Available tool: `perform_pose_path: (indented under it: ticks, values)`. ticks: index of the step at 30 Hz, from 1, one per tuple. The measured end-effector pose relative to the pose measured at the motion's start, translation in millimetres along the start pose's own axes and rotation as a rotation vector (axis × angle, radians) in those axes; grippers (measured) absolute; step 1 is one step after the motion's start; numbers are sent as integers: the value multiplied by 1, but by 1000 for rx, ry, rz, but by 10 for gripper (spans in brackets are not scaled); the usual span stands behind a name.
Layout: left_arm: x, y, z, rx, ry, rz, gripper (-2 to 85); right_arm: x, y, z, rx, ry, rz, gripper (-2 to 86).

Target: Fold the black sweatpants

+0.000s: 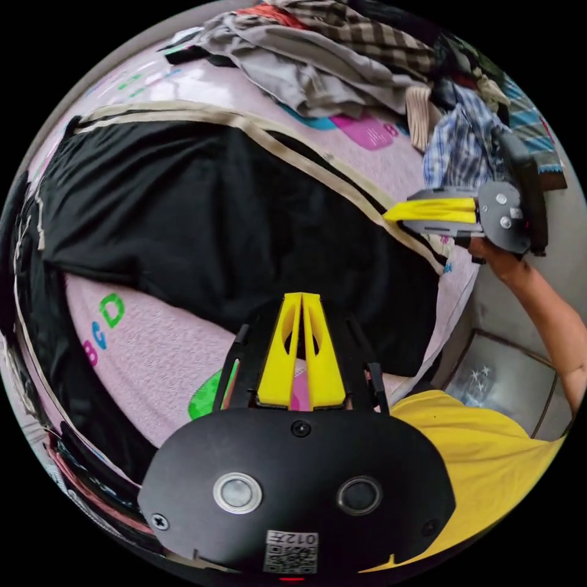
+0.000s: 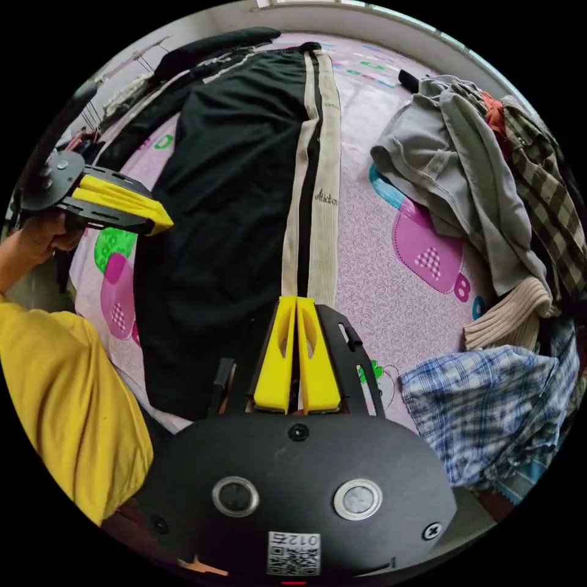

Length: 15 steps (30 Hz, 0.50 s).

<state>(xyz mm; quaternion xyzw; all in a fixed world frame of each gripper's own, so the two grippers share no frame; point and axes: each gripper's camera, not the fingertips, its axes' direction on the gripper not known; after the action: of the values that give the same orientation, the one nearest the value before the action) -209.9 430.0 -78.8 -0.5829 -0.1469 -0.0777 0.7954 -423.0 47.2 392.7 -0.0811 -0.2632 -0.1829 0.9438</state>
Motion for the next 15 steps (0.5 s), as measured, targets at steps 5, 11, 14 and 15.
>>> perform_pose_path:
  ticks: [5,11,14,15]
  values:
    - [60,-13,11,0,-39,78,4,39,29,15,11,2,220,-1]
    - [98,-1,14,24,23,121,5,36,77,20,109,-98,245,0]
    - [110,9,36,-56,41,149,5,10,89,42,63,-104,125,0]
    - [112,17,37,-51,55,148,5,5,92,58,8,-37,120,0]
